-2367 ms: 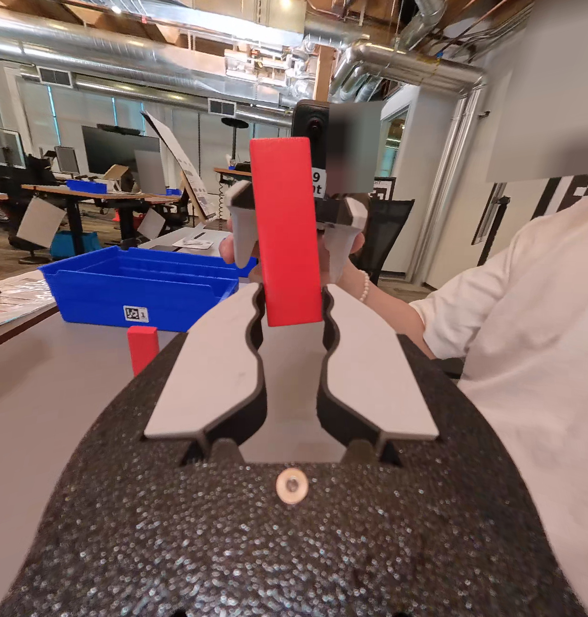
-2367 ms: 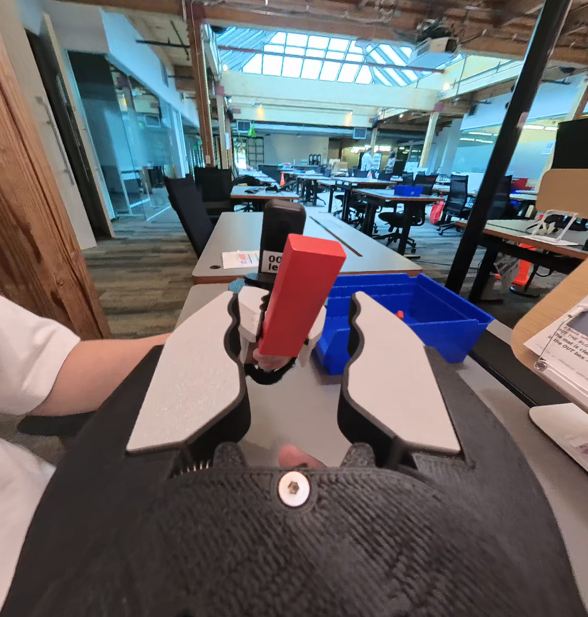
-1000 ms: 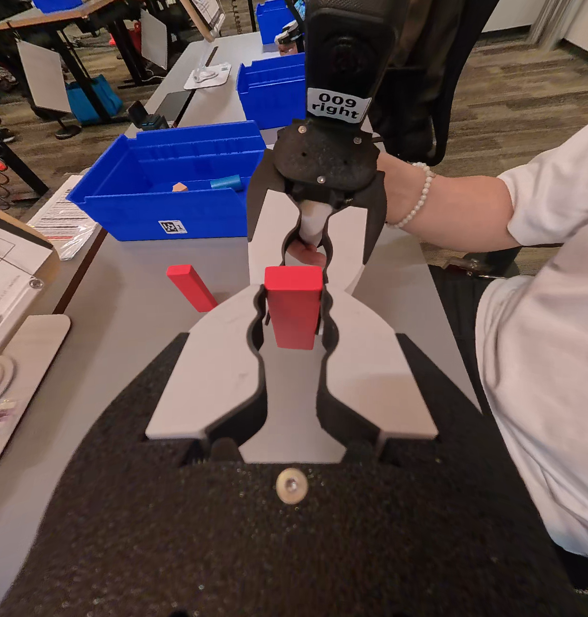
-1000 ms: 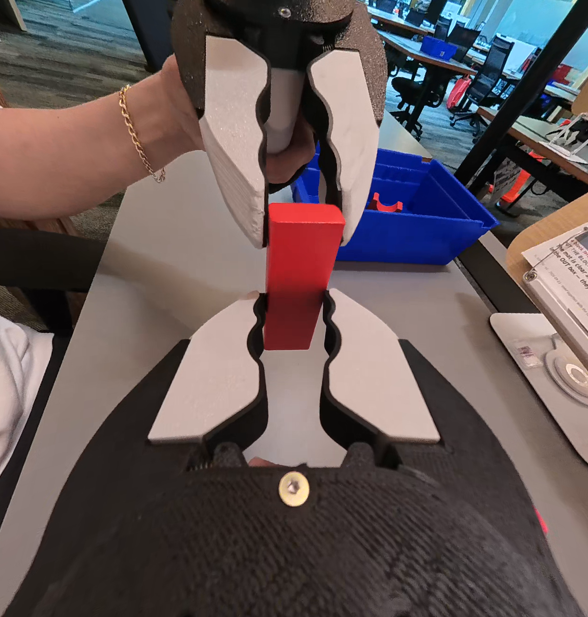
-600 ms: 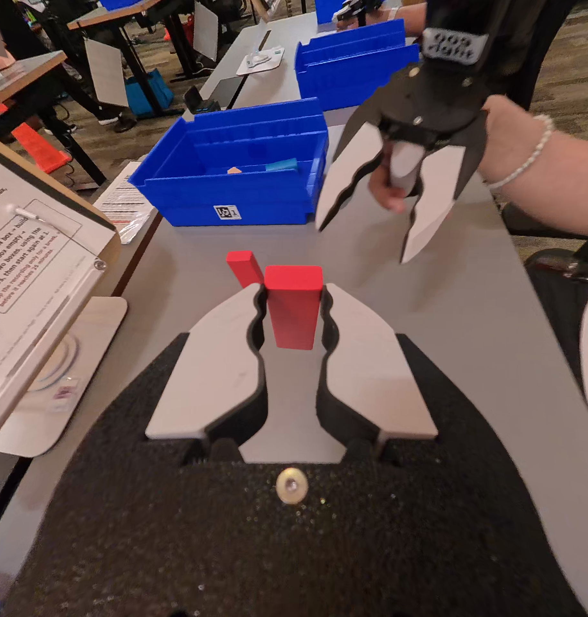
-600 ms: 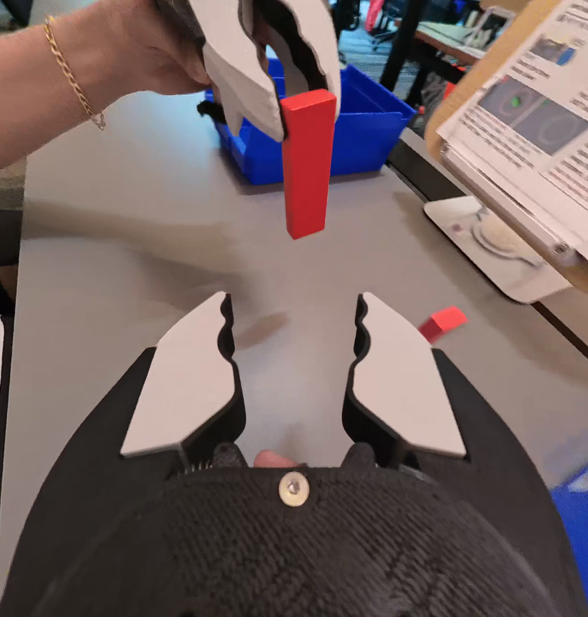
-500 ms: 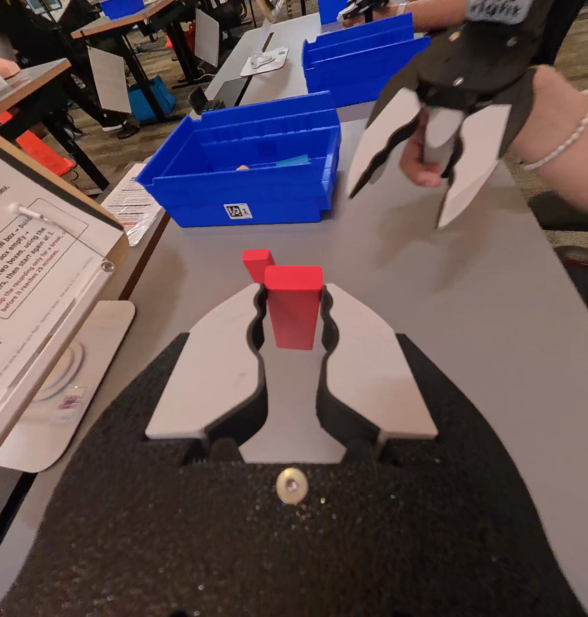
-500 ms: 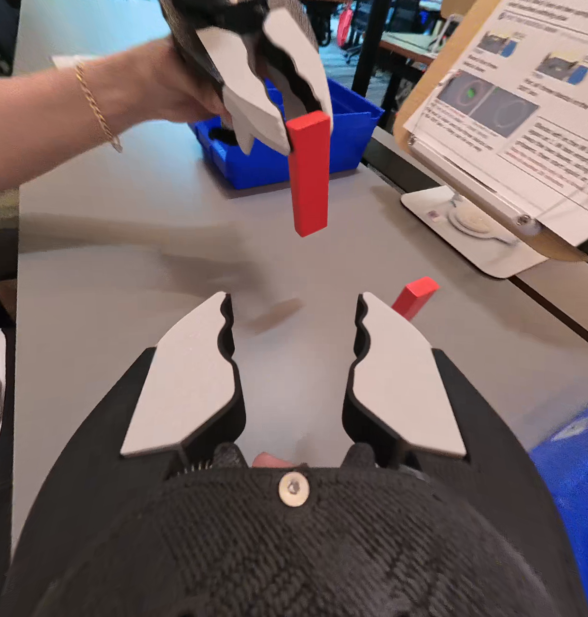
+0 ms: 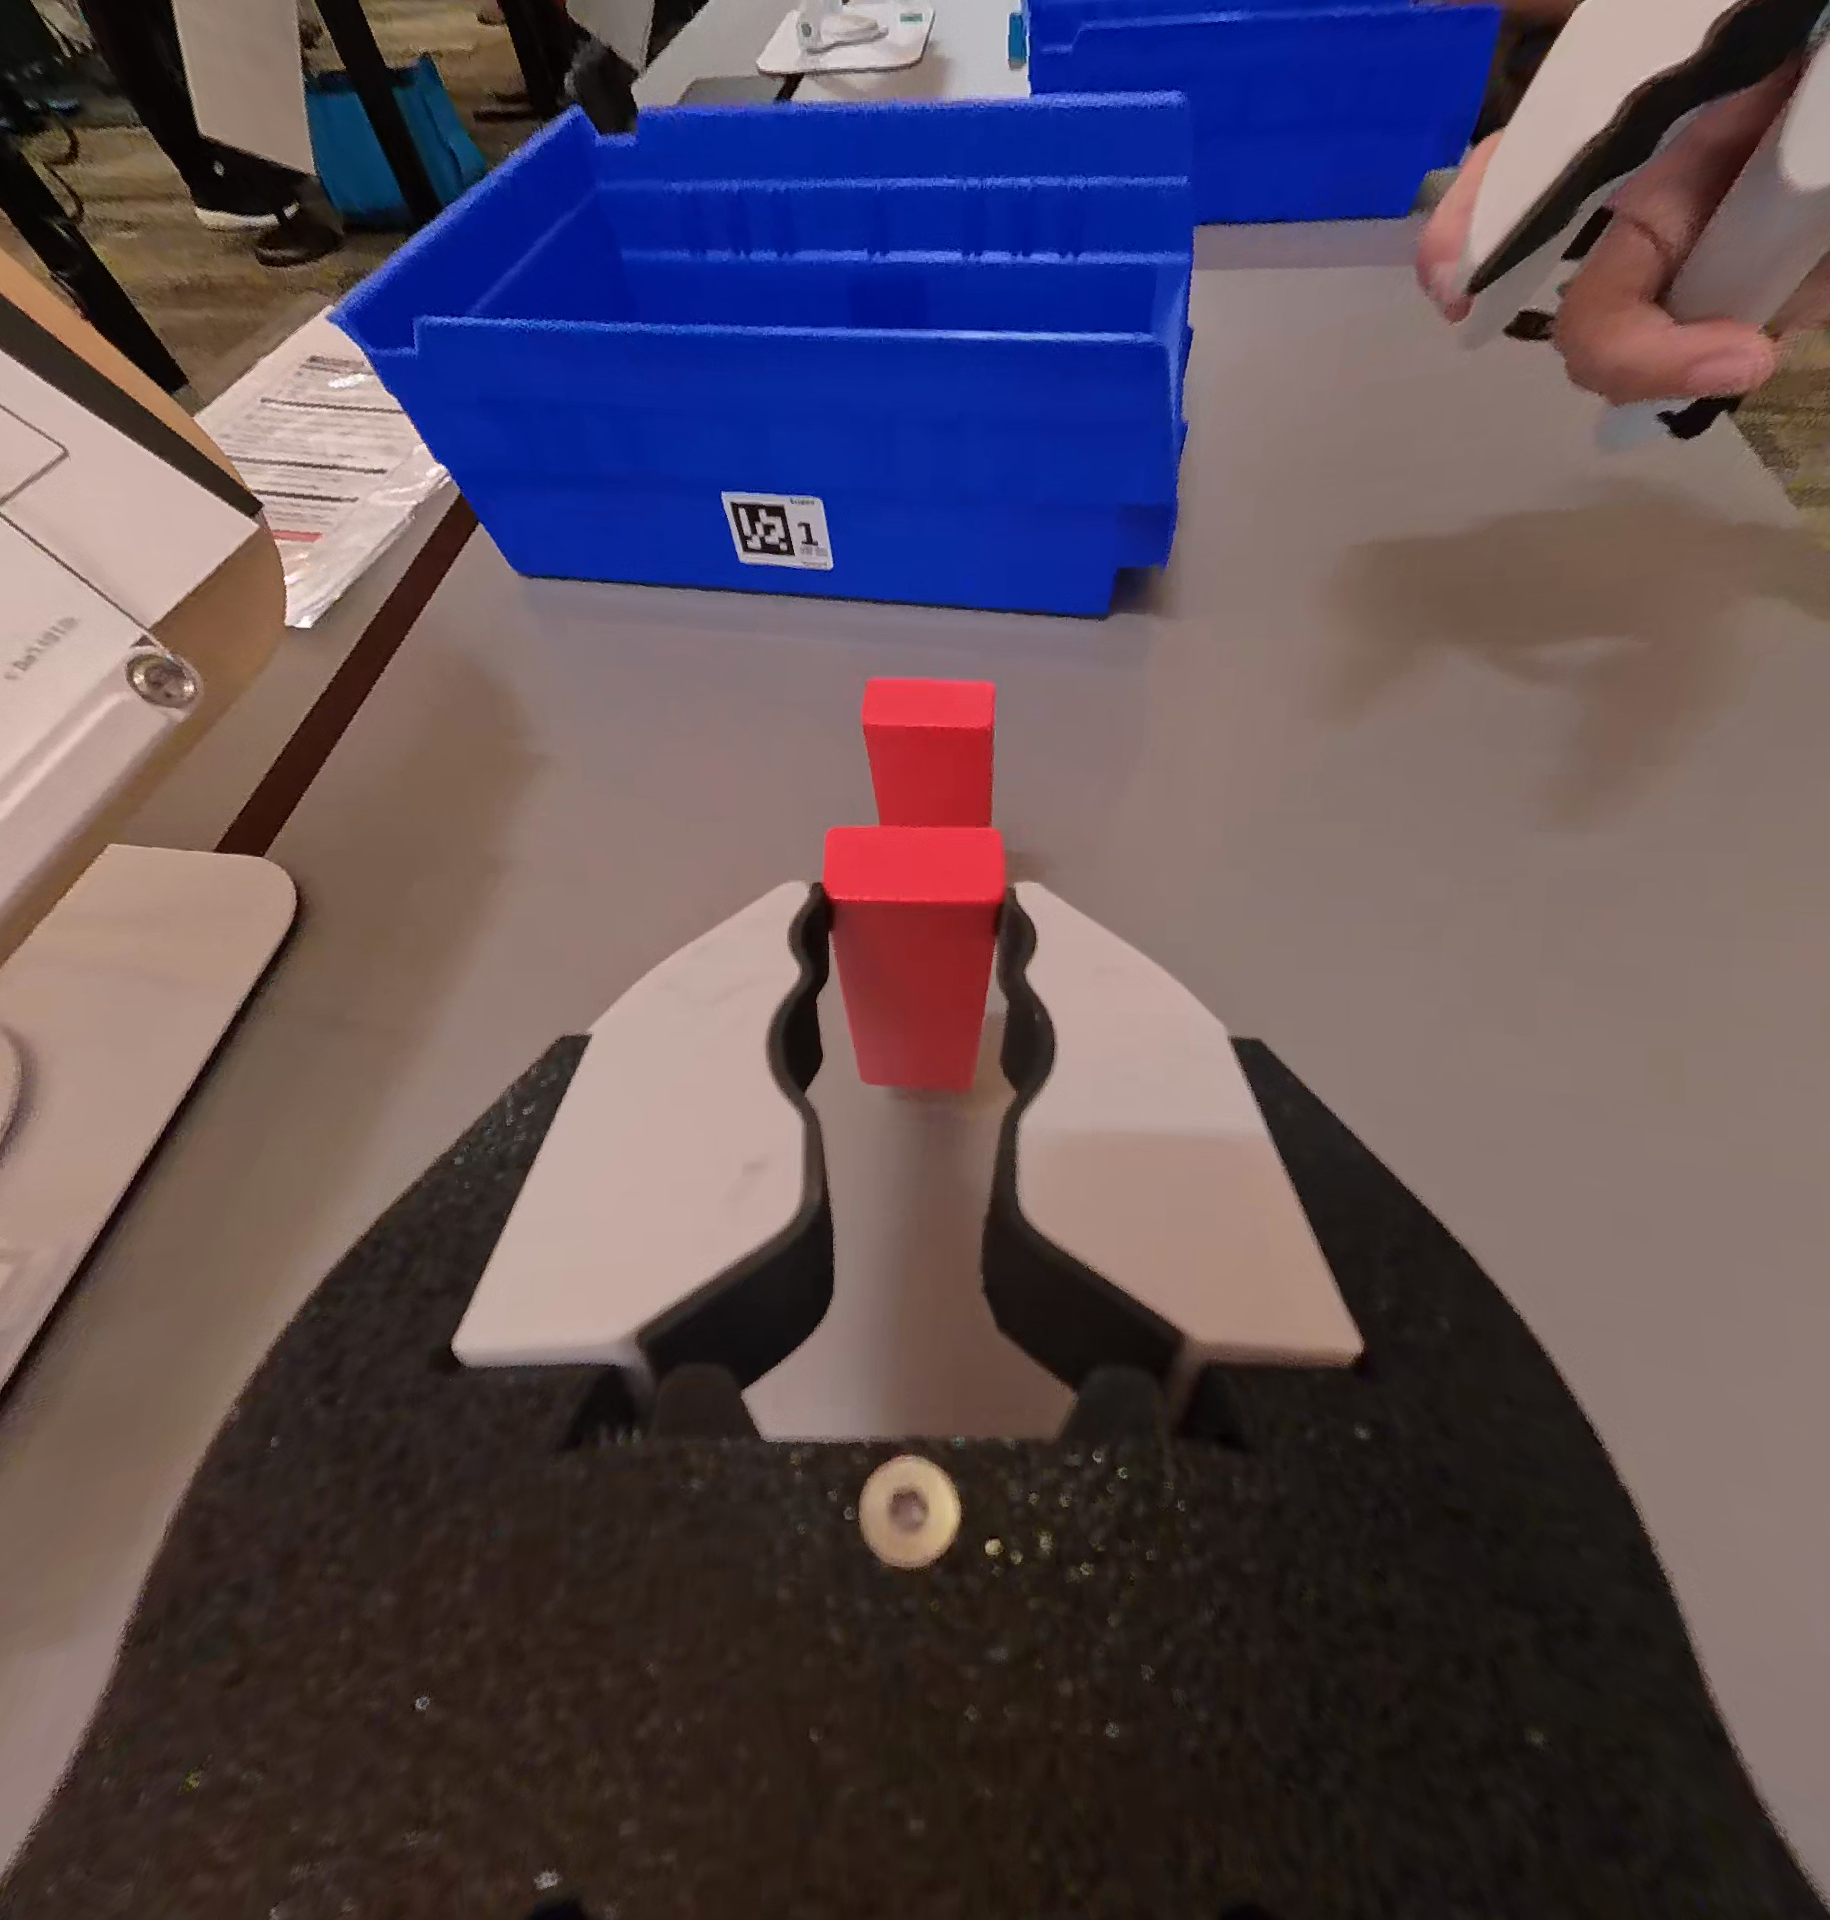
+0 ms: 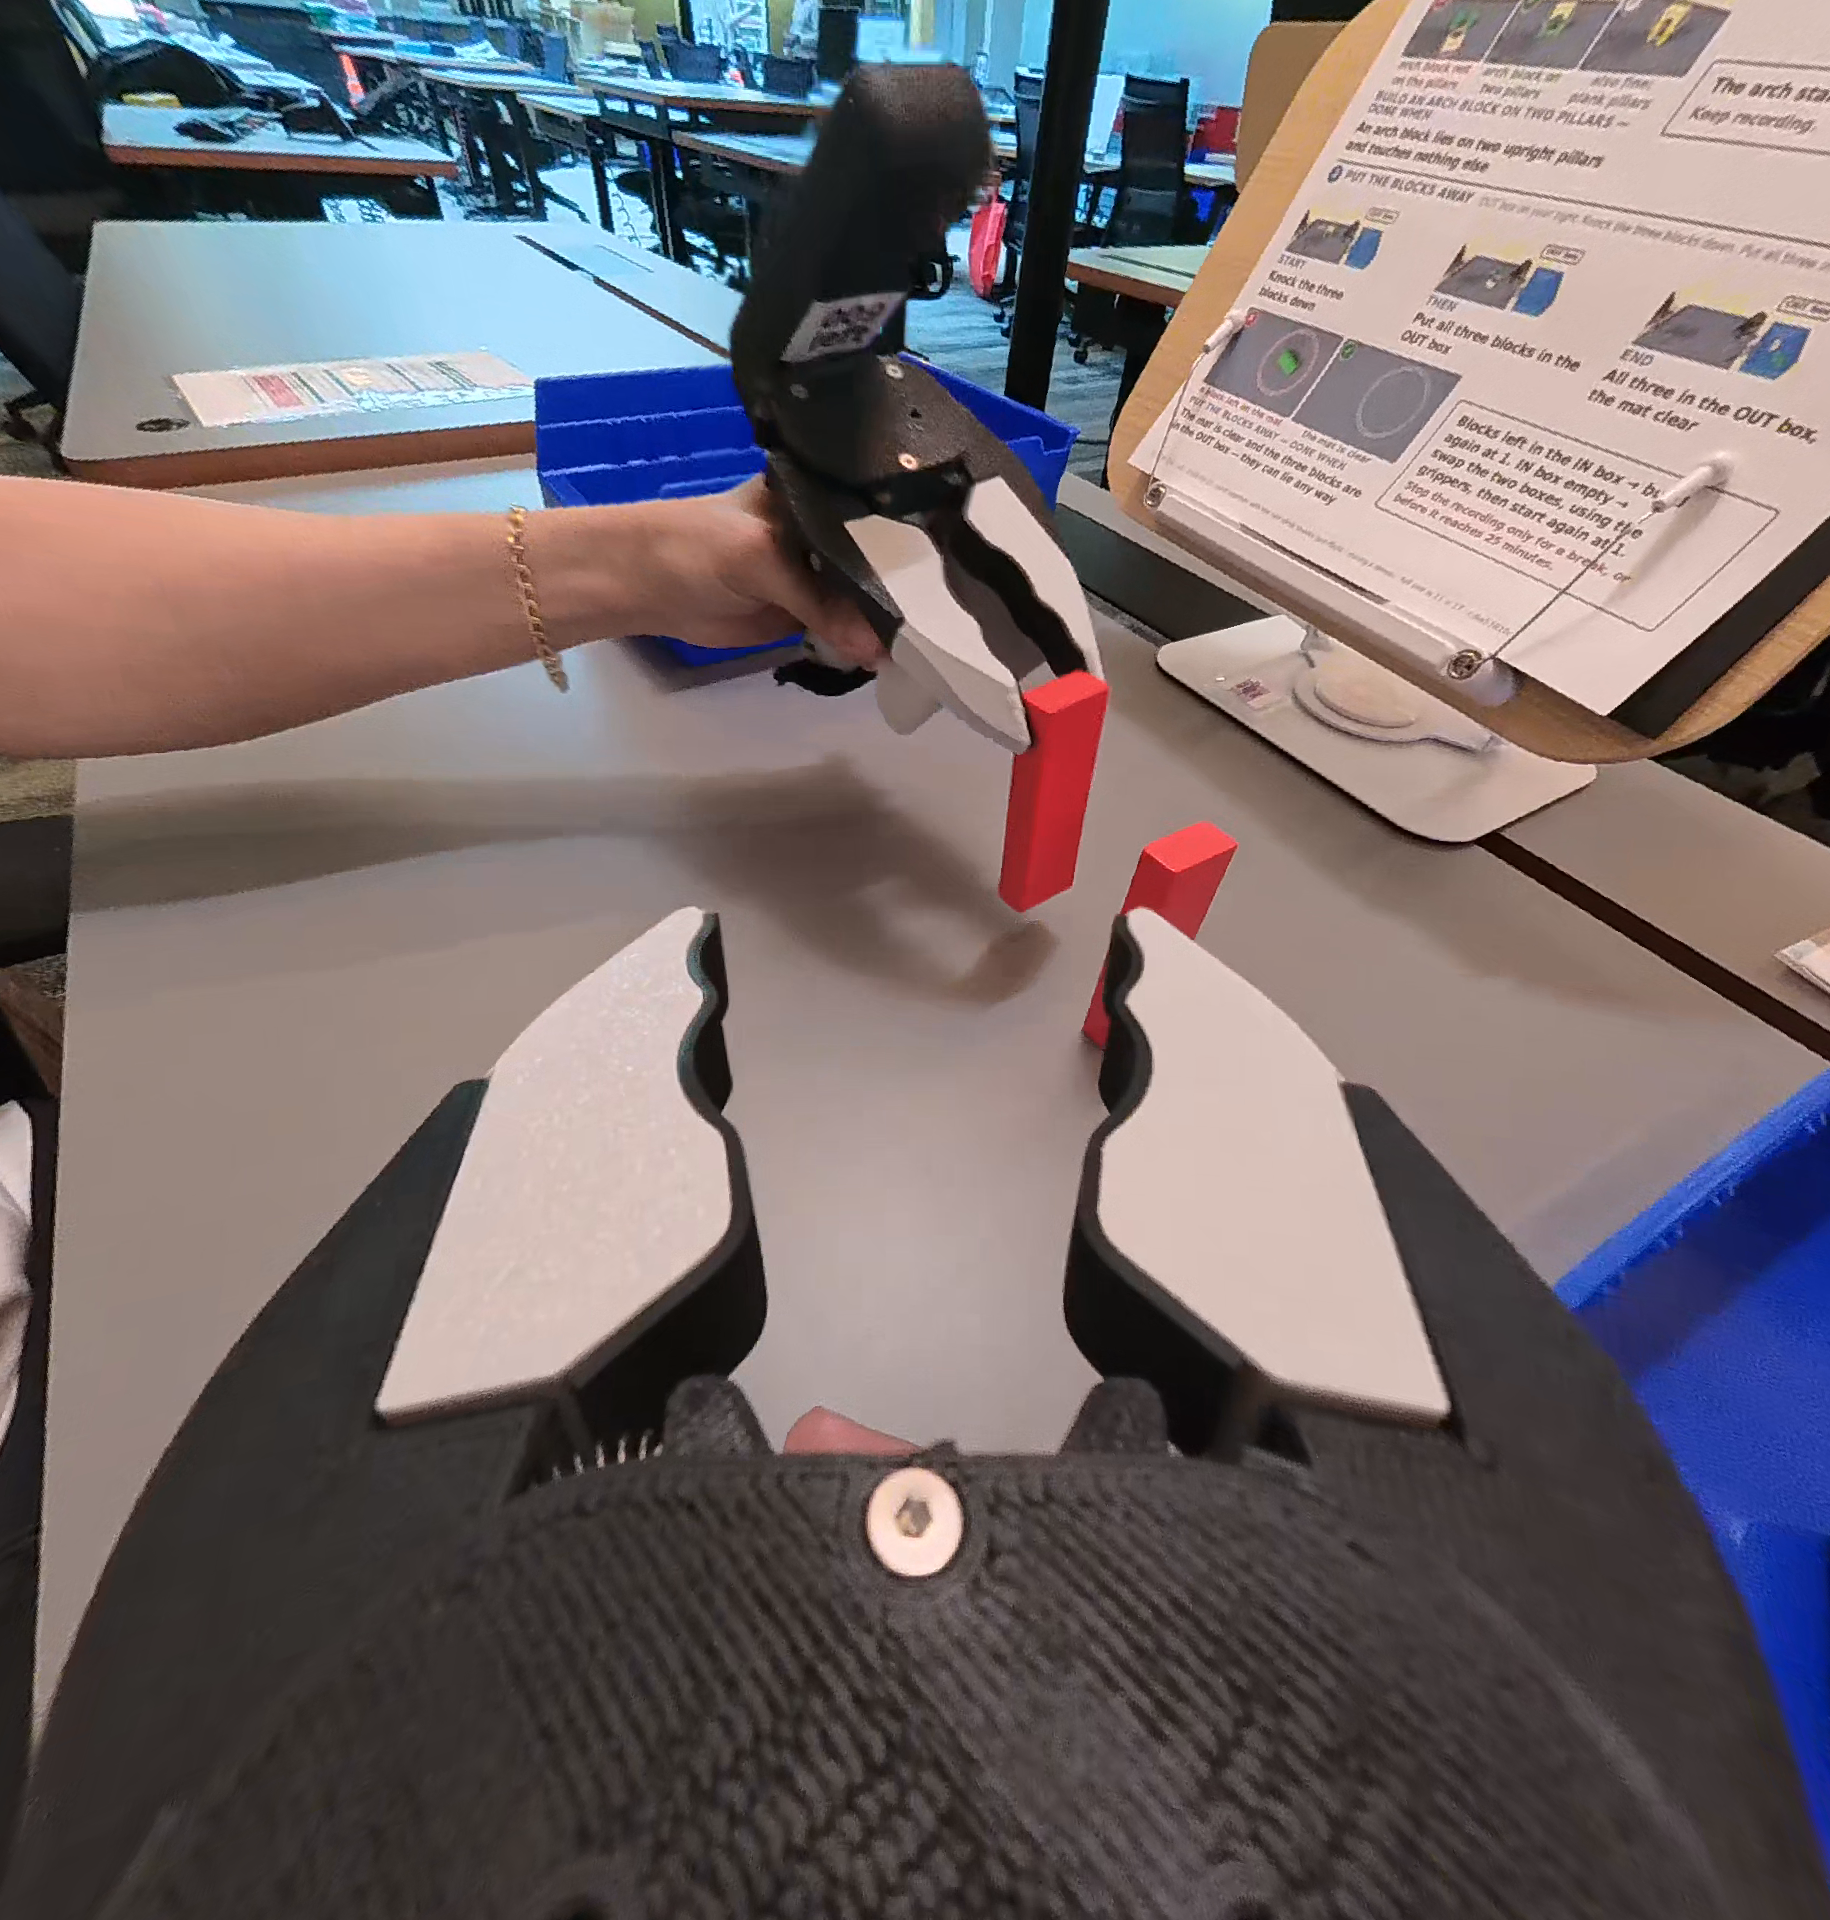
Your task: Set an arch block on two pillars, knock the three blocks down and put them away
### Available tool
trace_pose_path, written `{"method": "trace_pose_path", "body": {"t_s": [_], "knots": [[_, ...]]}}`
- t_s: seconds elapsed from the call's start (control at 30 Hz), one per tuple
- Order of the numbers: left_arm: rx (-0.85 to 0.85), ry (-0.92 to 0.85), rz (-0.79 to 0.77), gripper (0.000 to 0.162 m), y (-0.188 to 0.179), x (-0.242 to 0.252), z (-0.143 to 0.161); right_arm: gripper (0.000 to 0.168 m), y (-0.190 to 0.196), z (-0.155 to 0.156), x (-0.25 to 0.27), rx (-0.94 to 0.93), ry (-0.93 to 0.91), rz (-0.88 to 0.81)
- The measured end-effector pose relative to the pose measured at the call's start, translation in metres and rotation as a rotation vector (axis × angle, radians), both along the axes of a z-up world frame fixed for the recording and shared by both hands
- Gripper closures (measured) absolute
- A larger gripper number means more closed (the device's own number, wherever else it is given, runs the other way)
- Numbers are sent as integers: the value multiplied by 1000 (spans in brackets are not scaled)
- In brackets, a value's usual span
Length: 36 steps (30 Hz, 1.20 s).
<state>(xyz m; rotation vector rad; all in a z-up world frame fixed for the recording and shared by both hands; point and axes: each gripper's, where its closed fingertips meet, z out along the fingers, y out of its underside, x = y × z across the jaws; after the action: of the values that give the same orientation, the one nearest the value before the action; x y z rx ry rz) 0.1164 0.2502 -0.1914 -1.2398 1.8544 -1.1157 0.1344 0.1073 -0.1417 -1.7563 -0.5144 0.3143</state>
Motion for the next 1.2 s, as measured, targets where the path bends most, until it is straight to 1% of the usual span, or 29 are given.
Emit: {"method": "trace_pose_path", "body": {"t_s": [0.37, 0.83, 1.2], "knots": [[31, 61, -88, 131, -3, 10, -15, 98, -1, 1, 6, 8, 15, -7], [13, 55, -88, 131, 2, 13, -23, 98, -1, -4, 7, -11, 13, -7], [15, 53, -108, 131, 0, 15, -23, 98, 1, -10, 7, -28, 2, -7]]}}
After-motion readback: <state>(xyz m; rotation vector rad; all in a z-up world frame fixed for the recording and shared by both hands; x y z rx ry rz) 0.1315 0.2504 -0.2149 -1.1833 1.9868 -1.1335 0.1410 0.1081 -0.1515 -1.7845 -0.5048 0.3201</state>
